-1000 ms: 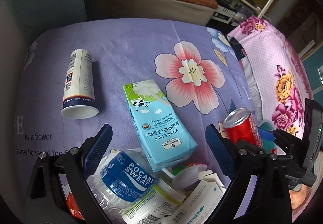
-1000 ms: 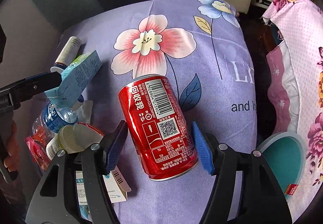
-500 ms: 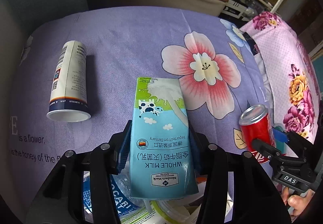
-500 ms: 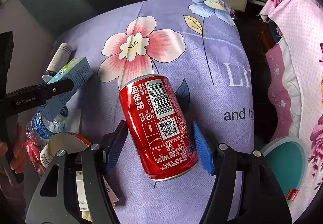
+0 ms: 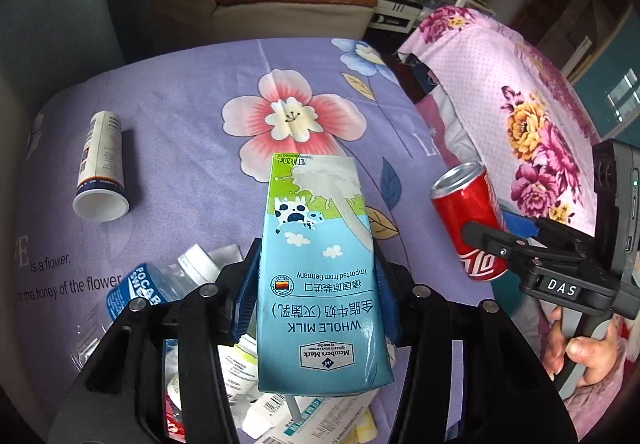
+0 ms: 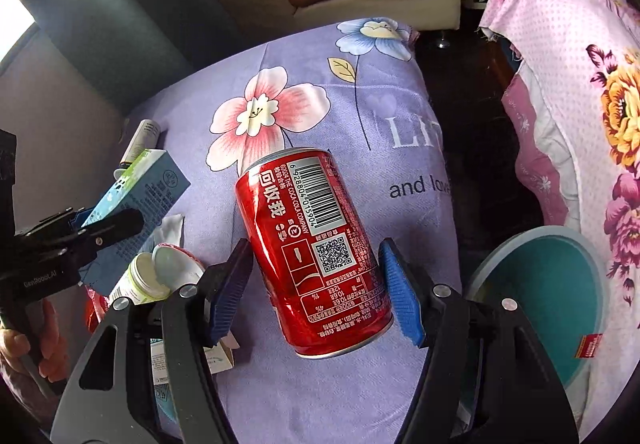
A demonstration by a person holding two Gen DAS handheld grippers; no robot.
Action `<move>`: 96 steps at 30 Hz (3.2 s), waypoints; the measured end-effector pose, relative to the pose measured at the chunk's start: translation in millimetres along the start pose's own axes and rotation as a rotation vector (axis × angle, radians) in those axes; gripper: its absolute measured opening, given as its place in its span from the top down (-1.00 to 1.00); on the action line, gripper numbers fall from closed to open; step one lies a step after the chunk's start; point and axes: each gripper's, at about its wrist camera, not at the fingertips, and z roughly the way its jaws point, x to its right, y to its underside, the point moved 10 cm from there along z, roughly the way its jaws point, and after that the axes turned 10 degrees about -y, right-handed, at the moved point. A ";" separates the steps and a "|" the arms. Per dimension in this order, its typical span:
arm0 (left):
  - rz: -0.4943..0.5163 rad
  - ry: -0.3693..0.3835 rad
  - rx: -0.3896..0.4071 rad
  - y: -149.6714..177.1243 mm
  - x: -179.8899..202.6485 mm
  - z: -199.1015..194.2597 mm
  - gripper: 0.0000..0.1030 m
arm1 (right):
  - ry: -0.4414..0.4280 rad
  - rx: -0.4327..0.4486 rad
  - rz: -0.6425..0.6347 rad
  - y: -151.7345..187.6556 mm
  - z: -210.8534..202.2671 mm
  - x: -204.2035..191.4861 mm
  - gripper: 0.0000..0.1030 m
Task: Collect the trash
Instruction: 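Carry the cola can and milk carton over the wastebasket and release both, then move both grippers back over the remaining trash on the bed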
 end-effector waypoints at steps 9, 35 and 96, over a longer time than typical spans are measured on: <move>0.099 0.133 -0.020 36.4 92.8 -3.8 0.01 | 0.032 0.096 0.072 36.2 -69.0 35.7 -0.20; 0.387 0.156 -0.113 85.1 283.2 47.6 0.00 | 0.125 0.211 0.317 113.8 -147.2 185.4 -0.20; 0.062 0.033 0.010 143.5 -27.8 -44.5 -0.83 | 0.151 -0.157 -0.091 135.5 -26.5 -49.3 -0.61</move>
